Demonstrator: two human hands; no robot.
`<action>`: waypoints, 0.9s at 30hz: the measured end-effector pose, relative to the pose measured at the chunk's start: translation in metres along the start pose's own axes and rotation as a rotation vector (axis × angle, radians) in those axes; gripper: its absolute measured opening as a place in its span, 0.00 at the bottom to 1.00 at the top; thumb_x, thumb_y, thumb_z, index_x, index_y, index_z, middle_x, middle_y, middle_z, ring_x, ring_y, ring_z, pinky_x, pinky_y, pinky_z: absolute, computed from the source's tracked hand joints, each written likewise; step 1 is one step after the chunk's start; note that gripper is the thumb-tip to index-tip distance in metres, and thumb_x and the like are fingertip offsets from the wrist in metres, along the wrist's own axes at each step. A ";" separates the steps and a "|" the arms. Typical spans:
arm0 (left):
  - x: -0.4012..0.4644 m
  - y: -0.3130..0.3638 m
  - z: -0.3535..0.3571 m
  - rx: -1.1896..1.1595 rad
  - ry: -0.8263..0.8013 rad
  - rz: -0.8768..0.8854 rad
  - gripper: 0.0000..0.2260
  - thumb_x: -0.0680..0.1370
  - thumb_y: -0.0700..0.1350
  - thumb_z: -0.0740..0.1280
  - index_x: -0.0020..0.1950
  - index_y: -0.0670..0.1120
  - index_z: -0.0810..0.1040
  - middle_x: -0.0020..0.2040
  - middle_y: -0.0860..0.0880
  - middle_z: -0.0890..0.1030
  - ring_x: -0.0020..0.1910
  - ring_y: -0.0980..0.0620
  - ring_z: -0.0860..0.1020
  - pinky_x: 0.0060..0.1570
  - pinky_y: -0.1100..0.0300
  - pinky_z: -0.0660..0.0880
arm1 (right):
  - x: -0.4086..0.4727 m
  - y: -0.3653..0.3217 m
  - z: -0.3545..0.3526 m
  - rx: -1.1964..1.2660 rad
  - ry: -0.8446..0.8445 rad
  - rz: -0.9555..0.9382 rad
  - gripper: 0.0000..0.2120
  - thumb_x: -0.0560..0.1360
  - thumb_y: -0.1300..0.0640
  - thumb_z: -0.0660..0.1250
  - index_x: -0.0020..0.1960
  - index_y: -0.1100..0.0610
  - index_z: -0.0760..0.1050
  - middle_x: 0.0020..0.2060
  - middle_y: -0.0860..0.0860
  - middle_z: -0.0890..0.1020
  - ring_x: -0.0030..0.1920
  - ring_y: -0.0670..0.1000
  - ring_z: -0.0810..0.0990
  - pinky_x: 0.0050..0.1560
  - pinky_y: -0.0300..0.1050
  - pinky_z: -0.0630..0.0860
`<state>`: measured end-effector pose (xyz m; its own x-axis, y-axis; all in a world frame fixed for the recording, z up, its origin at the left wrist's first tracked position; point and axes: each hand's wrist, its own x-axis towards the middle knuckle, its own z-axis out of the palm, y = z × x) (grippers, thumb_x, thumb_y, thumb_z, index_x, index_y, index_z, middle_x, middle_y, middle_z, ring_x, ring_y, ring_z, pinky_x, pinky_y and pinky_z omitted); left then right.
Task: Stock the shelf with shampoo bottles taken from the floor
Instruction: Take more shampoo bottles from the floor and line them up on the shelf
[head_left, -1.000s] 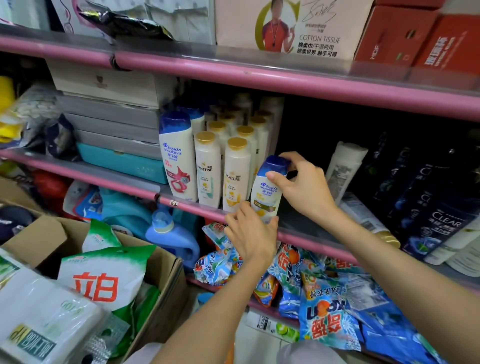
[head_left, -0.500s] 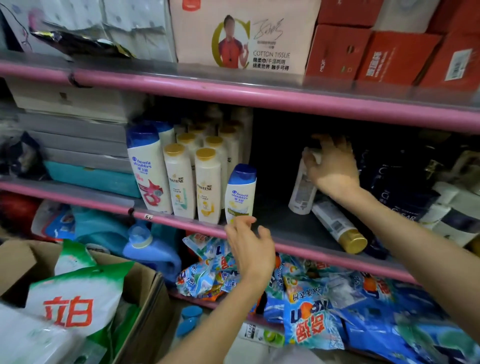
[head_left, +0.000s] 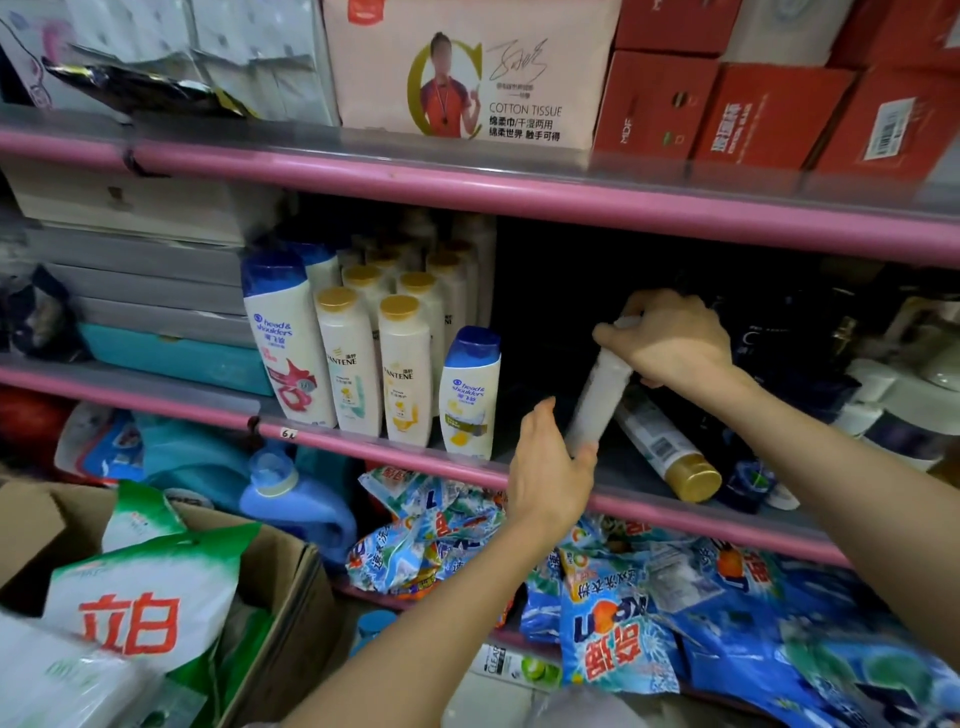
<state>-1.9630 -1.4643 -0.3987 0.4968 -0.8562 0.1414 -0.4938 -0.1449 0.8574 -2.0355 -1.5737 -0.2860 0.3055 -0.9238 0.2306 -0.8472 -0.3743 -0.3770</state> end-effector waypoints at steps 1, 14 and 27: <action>0.002 0.001 0.002 0.016 -0.011 -0.002 0.30 0.77 0.49 0.66 0.75 0.44 0.57 0.71 0.46 0.66 0.67 0.46 0.69 0.64 0.52 0.69 | -0.002 -0.004 -0.003 -0.021 -0.031 0.033 0.19 0.66 0.40 0.65 0.45 0.55 0.76 0.38 0.55 0.82 0.37 0.57 0.82 0.41 0.47 0.80; 0.038 0.003 -0.021 -0.113 -0.350 -0.053 0.20 0.73 0.38 0.72 0.63 0.45 0.73 0.59 0.47 0.79 0.59 0.49 0.77 0.58 0.55 0.74 | -0.018 0.004 -0.019 0.504 -0.538 0.027 0.14 0.76 0.42 0.64 0.49 0.52 0.79 0.28 0.51 0.81 0.32 0.52 0.84 0.38 0.45 0.83; 0.035 0.034 -0.018 -0.068 -0.067 0.124 0.24 0.71 0.50 0.74 0.62 0.44 0.70 0.55 0.45 0.79 0.53 0.46 0.78 0.51 0.49 0.77 | -0.031 0.020 0.006 0.618 -0.274 -0.019 0.20 0.72 0.39 0.67 0.40 0.57 0.75 0.31 0.53 0.80 0.35 0.52 0.83 0.34 0.43 0.78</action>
<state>-1.9502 -1.4901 -0.3555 0.3852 -0.8971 0.2164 -0.4974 -0.0044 0.8675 -2.0592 -1.5531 -0.3055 0.4861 -0.8731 0.0373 -0.4610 -0.2924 -0.8379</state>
